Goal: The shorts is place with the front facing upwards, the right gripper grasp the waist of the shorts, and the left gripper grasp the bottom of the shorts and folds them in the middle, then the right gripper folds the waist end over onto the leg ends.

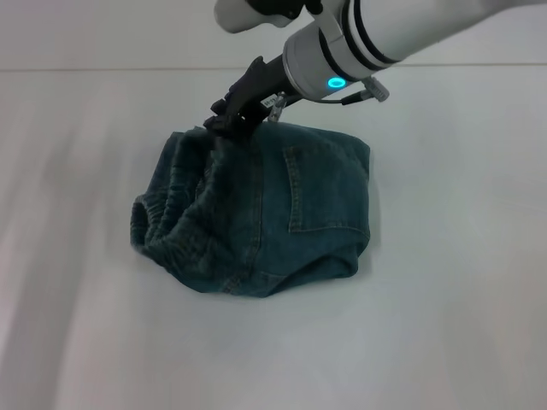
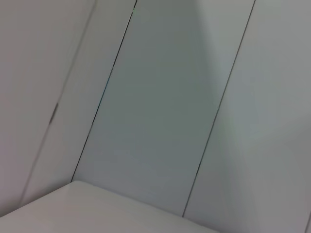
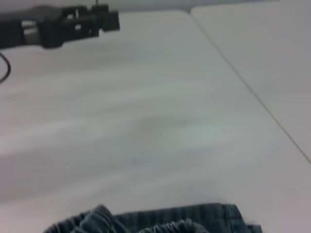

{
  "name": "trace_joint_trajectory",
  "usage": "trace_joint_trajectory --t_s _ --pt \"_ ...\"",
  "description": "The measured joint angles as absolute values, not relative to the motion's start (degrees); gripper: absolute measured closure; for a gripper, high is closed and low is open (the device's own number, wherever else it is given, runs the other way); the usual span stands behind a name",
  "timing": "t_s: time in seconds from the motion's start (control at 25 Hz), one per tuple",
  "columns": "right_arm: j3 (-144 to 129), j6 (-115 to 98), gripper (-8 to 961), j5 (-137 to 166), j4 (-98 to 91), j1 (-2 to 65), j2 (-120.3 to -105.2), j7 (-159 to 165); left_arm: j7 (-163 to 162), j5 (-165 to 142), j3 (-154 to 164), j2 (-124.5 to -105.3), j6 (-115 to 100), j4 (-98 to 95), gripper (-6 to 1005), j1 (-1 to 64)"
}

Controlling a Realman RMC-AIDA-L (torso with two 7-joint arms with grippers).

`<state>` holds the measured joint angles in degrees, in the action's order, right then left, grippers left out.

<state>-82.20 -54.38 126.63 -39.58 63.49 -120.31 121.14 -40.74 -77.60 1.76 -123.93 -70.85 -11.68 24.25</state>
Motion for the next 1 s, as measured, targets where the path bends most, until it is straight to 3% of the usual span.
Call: trace_joint_trajectory --t_s 0.24,0.56,0.68,0.88,1.0 --pt "-81.44 -50.01 560 116.09 -42.45 56.62 -119.93 116.05 -40.92 -77.60 1.76 -123.92 -70.62 -11.69 484 23.88" --pt "-70.79 -58.42 380 104.47 -46.88 44.80 -118.84 106.03 -45.39 -79.27 4.95 -123.92 -71.08 -14.40 483 22.41" --pt "-65.68 -67.77 313 104.54 -48.79 39.62 -117.39 104.25 -53.21 -83.11 10.16 -123.89 -72.18 -19.60 482 20.38" --pt "-56.63 -81.71 113 104.61 -47.94 31.55 -115.56 97.68 -69.19 -97.70 18.47 -122.97 -81.15 -32.10 482 17.03" --pt "-52.70 -85.61 100 104.47 -47.25 26.17 -115.98 92.43 -74.65 -107.21 19.41 -122.22 -88.14 -37.32 482 16.82"
